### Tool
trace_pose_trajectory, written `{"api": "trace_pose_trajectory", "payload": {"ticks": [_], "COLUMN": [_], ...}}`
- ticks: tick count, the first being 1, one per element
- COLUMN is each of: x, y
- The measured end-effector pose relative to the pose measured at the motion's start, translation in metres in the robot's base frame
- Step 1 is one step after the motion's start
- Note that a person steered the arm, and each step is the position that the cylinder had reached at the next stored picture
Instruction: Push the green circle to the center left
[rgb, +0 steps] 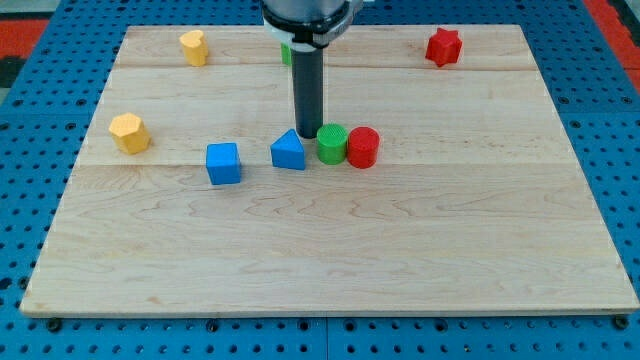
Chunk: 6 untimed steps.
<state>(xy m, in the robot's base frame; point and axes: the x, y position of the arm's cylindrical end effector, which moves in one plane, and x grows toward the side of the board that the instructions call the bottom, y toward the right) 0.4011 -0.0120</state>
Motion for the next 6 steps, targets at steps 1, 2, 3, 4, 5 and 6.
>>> {"api": "trace_pose_trajectory", "payload": {"ticks": [1,2,3,4,5,6], "x": [0.000,0.014,0.034,0.077,0.074,0.072], "y": [0.050,0.030,0.015,0.011,0.044,0.116]}}
